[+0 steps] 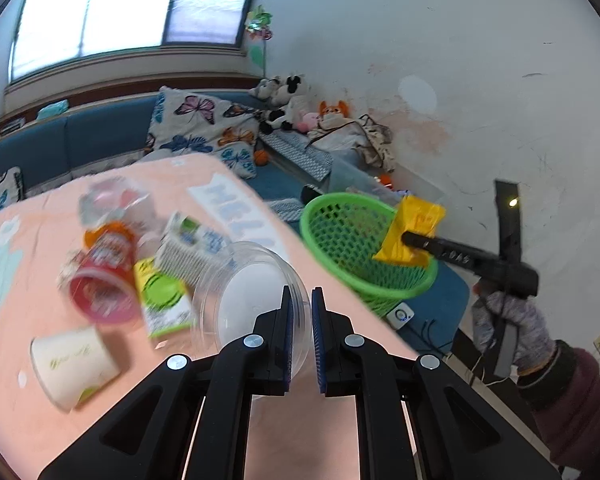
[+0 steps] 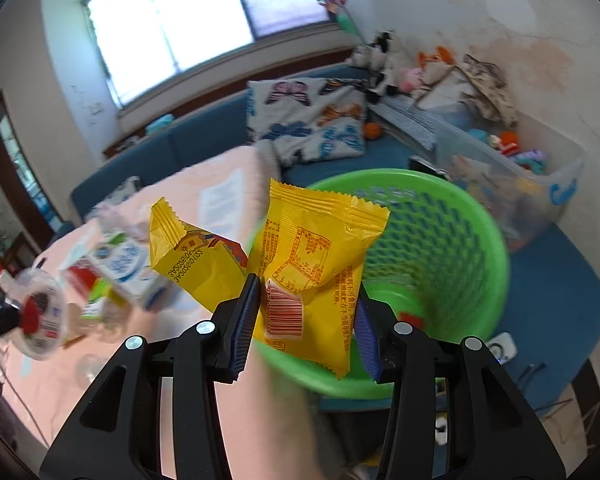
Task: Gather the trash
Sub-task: 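Carry the snack packets into the basket with the right gripper while the left grasps a clear round container, then lower the clear round container into the basket and open the left gripper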
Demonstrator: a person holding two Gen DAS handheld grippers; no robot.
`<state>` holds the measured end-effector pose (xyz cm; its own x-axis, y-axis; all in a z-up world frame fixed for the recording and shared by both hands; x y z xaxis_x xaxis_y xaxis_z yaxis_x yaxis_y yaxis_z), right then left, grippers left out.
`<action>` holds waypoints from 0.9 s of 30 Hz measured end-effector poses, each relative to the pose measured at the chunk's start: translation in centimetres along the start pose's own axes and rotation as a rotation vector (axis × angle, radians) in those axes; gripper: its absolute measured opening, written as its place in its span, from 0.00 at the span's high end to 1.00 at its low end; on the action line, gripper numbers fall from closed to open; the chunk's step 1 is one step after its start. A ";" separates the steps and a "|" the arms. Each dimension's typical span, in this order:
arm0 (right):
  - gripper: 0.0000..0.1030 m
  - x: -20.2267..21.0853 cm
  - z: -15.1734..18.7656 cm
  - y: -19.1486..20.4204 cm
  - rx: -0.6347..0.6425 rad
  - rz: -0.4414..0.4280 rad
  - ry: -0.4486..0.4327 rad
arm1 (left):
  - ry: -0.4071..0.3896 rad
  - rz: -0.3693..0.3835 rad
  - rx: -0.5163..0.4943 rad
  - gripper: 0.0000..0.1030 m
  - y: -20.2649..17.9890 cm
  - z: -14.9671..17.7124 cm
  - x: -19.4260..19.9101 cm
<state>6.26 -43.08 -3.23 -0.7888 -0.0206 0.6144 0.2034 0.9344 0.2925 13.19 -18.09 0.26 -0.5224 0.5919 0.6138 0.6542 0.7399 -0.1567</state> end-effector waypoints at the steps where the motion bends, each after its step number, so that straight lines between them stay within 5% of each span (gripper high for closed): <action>1: 0.55 -0.2 0.1 -0.6 -0.005 0.009 0.005 | -0.003 0.005 -0.007 0.91 -0.5 -0.5 -0.3; 8: 0.51 -2.4 -0.1 -4.8 -0.044 0.064 0.036 | -0.001 0.048 -0.030 0.91 -3.6 -3.8 -2.7; 13: 0.37 -2.9 -0.1 -6.4 -0.064 0.072 0.035 | 0.011 0.081 -0.062 0.91 -6.1 -5.5 -4.9; 27: 0.31 0.5 1.5 -9.0 -0.115 0.056 0.004 | 0.106 0.176 -0.096 0.91 -12.3 -7.3 -12.8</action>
Point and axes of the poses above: each gripper's, at about its wrist camera, not at the fingertips, and x roughly against the way its jaws point, y to its left, z to its underside, the point moved 5 cm from there along -x, roughly the way its jaws point, and after that the axes turned 4 degrees about -z, right-handed, at the moved point
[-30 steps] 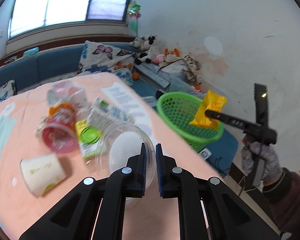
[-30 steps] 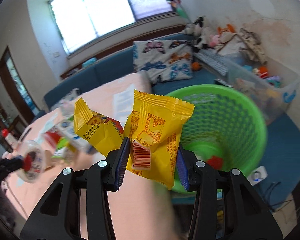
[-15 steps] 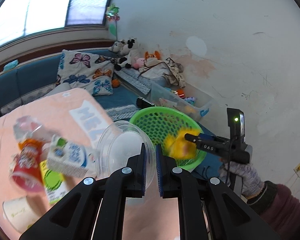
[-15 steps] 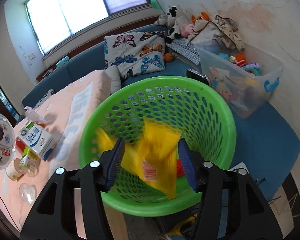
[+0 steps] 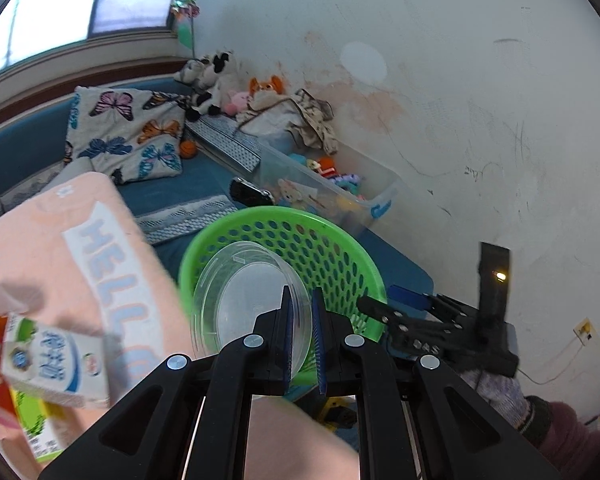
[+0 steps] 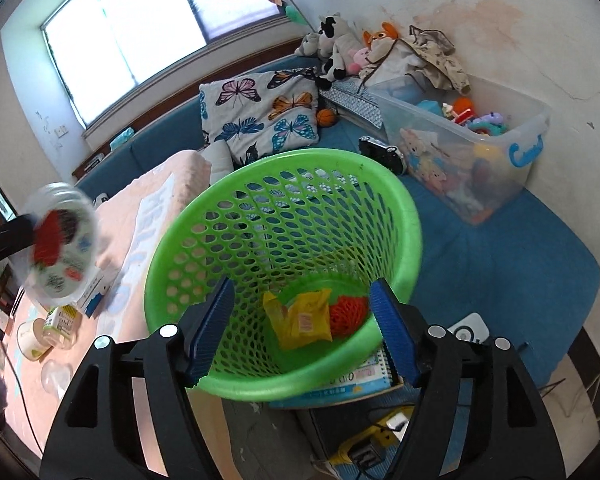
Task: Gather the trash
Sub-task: 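Lower the clear round container into the basket and open the left gripper, then return to the table, grasp the white paper cup with left while right grasps a clear dome lid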
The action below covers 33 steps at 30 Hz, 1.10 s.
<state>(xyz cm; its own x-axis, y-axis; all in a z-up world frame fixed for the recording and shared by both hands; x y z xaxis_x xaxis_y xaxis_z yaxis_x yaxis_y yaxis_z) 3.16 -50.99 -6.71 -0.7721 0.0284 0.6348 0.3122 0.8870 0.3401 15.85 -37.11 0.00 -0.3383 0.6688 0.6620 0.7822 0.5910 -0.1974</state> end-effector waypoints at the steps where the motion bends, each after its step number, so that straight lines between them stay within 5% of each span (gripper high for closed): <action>1: 0.31 0.4 0.2 0.0 0.000 0.001 -0.004 | 0.006 0.006 -0.003 0.91 -0.3 -0.1 -0.6; 12: 0.30 2.7 1.6 -0.7 -0.014 -0.002 -0.028 | 0.078 0.027 -0.001 0.91 -1.8 -0.3 -5.4; 15: 0.30 2.9 1.9 -0.9 -0.024 -0.007 -0.027 | 0.074 0.030 0.001 0.81 -1.8 -0.5 -5.6; 20: 0.30 3.3 2.3 -0.6 -0.027 -0.017 -0.029 | 0.064 0.029 0.011 0.80 -1.5 -0.3 -5.2; 24: 0.30 3.7 2.5 0.4 -0.016 -0.030 -0.034 | 0.025 -0.007 0.017 0.55 -0.6 -0.3 -3.3; 28: 0.30 4.3 2.8 1.9 -0.009 -0.059 -0.043 | -0.018 -0.020 0.040 0.52 0.8 -0.1 -0.6; 33: 0.26 5.4 2.8 4.9 0.033 -0.094 -0.065 | -0.096 -0.073 0.068 0.31 2.7 0.8 4.0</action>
Point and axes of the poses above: each gripper's, at about its wrist camera, not at the fingertips, and x roughly against the way its jaws point, y to its left, z to its underside, the point moved 5 cm from there along -x, roughly the way its jaws point, and after that the axes turned 4 degrees about -z, right-handed, at the moved point
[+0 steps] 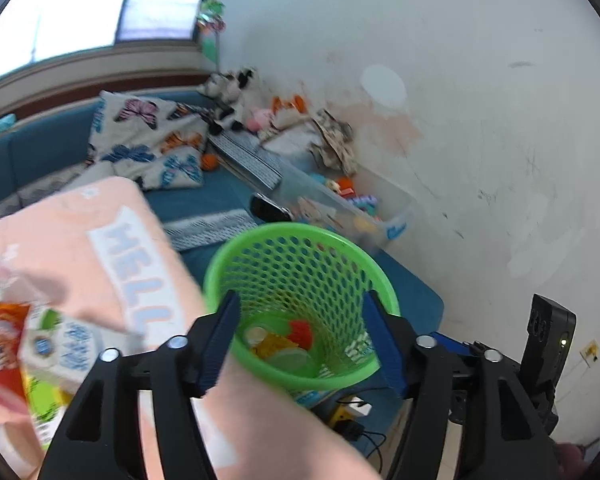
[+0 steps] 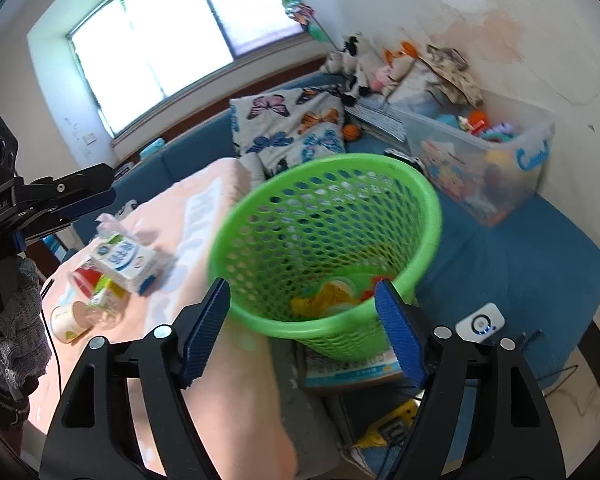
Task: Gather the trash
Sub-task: 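Return to the table, grasp the white paper cup with left while right grasps a clear dome lid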
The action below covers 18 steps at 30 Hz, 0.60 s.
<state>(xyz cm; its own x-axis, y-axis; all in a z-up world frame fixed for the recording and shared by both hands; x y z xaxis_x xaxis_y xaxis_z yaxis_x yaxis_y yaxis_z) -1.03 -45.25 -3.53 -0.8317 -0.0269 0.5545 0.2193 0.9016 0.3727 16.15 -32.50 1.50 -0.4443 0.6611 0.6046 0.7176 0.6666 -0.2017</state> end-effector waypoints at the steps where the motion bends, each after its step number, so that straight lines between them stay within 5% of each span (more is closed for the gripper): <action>1: 0.26 0.1 0.0 0.8 0.010 -0.010 -0.001 | -0.014 -0.012 0.006 0.29 0.5 0.2 0.9; 18: 0.23 -4.1 3.2 14.3 0.182 -0.202 0.125 | -0.024 -0.270 0.173 0.27 13.8 8.1 10.9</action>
Point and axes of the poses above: each gripper's, at about its wrist camera, not at the fingertips, and x roughly against the way its jaws point, y to its left, z to its underside, the point moved 5 cm from there along -x, roughly the way its jaws point, and after that the axes turned 4 degrees about -z, right-handed, at the moved point
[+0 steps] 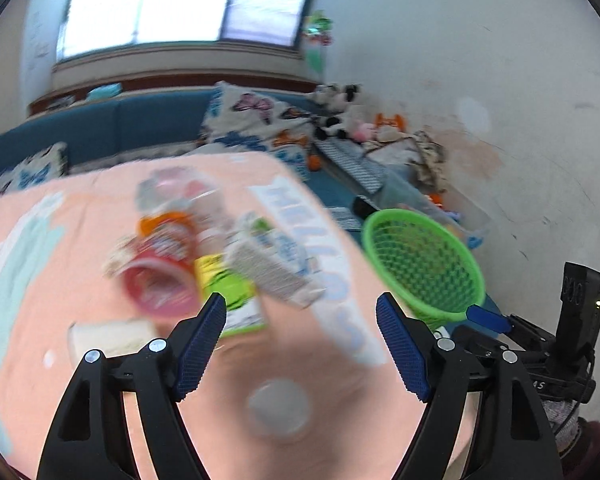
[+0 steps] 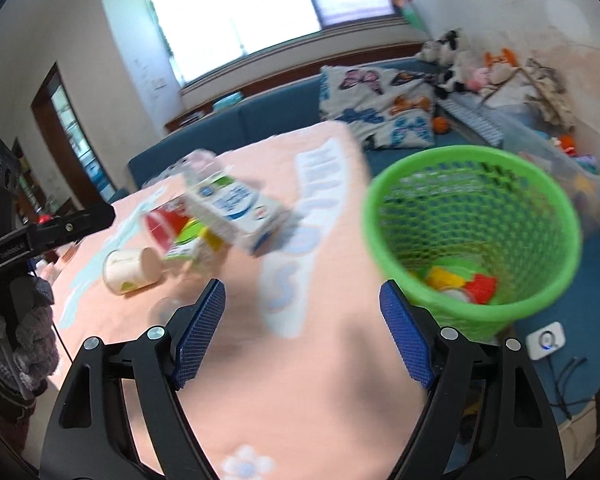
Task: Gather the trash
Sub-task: 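Return to the table, grasp the white paper cup with left while right grasps a clear dome lid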
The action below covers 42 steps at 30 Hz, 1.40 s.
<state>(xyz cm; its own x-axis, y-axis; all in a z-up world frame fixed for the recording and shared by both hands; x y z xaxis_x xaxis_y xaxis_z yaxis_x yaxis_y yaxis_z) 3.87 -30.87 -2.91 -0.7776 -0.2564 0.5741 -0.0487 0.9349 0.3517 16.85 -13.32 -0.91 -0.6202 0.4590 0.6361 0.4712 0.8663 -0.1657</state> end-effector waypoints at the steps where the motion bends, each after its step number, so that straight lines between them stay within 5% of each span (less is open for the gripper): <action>1: 0.23 -0.4 0.0 0.6 0.006 -0.014 0.008 | 0.002 -0.014 0.016 0.27 1.0 0.3 0.2; 16: 0.23 -7.9 3.6 11.3 0.196 -0.140 0.179 | -0.002 -0.164 0.117 0.28 9.5 4.4 2.0; 35: 0.43 -12.4 5.7 12.3 0.265 -0.096 0.261 | 0.069 -0.213 0.181 0.28 13.4 5.9 -0.8; 42: 0.45 -11.0 5.5 12.1 0.250 -0.115 0.241 | 0.080 -0.124 0.257 0.38 14.7 5.9 -2.7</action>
<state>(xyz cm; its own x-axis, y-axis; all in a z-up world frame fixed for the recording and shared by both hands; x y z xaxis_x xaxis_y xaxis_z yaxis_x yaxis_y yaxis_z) 8.37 -15.36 -9.03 -0.5892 -0.3860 0.7098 -0.3019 0.9200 0.2497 21.77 -0.63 -9.47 -0.6073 0.3381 0.7189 0.2139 0.9411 -0.2619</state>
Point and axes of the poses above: each gripper's, at about its wrist camera, not at the fingertips, and x roughly against the way its jaws point, y to its left, z to its underside, the point moved 5 cm from there along -x, roughly the way its jaws point, and after that the axes turned 4 degrees about -z, right-handed, at the moved point
